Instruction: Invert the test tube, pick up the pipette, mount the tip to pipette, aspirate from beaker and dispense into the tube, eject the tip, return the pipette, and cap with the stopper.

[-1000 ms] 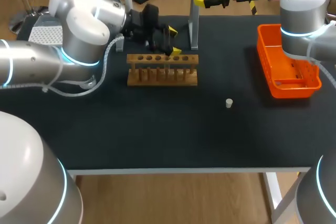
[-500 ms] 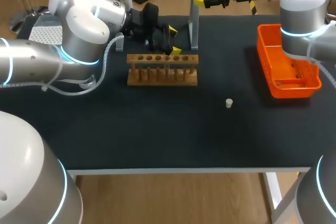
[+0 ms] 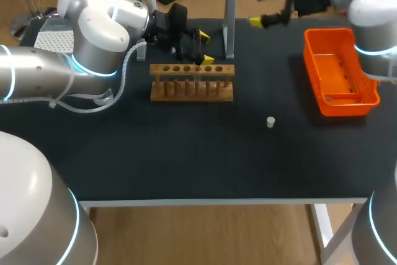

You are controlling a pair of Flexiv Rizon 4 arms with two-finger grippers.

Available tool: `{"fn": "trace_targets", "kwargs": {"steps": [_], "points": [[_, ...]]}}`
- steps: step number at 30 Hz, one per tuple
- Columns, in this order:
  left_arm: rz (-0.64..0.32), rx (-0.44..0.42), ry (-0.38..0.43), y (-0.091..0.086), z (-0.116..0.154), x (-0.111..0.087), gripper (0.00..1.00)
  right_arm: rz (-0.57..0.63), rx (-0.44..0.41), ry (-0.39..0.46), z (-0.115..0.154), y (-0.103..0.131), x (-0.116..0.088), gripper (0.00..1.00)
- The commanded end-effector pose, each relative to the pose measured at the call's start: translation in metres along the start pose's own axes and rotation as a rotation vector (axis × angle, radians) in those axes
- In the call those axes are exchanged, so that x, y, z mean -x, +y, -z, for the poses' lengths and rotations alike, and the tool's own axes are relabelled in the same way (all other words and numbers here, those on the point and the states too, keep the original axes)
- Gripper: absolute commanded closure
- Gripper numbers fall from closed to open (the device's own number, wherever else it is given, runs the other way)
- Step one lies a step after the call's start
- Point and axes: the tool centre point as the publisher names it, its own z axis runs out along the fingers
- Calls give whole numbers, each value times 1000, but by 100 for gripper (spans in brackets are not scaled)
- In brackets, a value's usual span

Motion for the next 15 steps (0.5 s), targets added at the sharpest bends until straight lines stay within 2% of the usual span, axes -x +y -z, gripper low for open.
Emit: {"fn": "trace_targets", "kwargs": {"steps": [1,5,8,10,15], "points": [[1,3,5,0,0,1,0,-47,3,-62,80,-22,-38,0],[1,3,5,0,0,1,0,-118,0,-109,119,-49,-59,0],[1,3,5,0,0,1,0,-145,-8,-126,139,-69,-77,0],[1,3,5,0,0,1,0,-145,-18,-138,146,-80,-88,0],[1,3,5,0,0,1,0,-163,-52,-106,156,-108,-122,0]]}}
